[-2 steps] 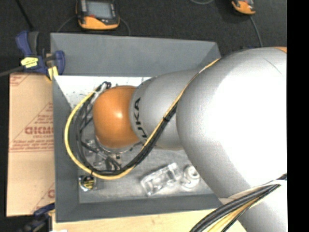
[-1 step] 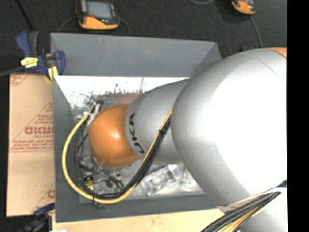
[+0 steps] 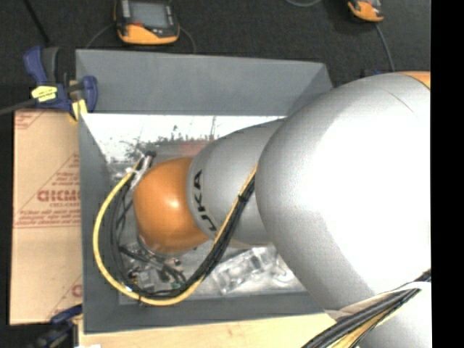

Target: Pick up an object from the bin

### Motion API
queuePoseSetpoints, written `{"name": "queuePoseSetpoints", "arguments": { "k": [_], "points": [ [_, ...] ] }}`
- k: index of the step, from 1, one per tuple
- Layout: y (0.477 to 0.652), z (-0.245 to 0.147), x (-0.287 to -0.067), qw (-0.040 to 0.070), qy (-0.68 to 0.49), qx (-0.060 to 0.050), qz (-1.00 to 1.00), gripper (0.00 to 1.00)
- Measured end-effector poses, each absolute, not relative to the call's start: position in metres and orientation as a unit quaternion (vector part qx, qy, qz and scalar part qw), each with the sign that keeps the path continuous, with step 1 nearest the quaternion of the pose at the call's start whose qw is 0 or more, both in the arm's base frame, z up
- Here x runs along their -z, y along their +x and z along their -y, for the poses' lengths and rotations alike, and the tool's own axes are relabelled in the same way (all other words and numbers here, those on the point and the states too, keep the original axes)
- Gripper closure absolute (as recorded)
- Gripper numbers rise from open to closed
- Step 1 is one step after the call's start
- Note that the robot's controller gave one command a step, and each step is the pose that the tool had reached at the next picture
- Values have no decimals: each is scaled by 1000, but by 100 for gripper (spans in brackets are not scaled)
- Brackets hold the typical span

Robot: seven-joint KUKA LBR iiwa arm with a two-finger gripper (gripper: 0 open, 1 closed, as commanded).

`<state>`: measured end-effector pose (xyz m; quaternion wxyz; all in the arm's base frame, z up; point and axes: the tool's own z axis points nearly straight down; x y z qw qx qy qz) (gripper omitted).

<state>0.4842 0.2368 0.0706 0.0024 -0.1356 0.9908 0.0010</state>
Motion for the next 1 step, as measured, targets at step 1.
{"name": "queuePoseSetpoints", "arguments": {
  "k": [1],
  "points": [
    [525,-230,-90,3,-140,0,-990,100]
  ]
}}
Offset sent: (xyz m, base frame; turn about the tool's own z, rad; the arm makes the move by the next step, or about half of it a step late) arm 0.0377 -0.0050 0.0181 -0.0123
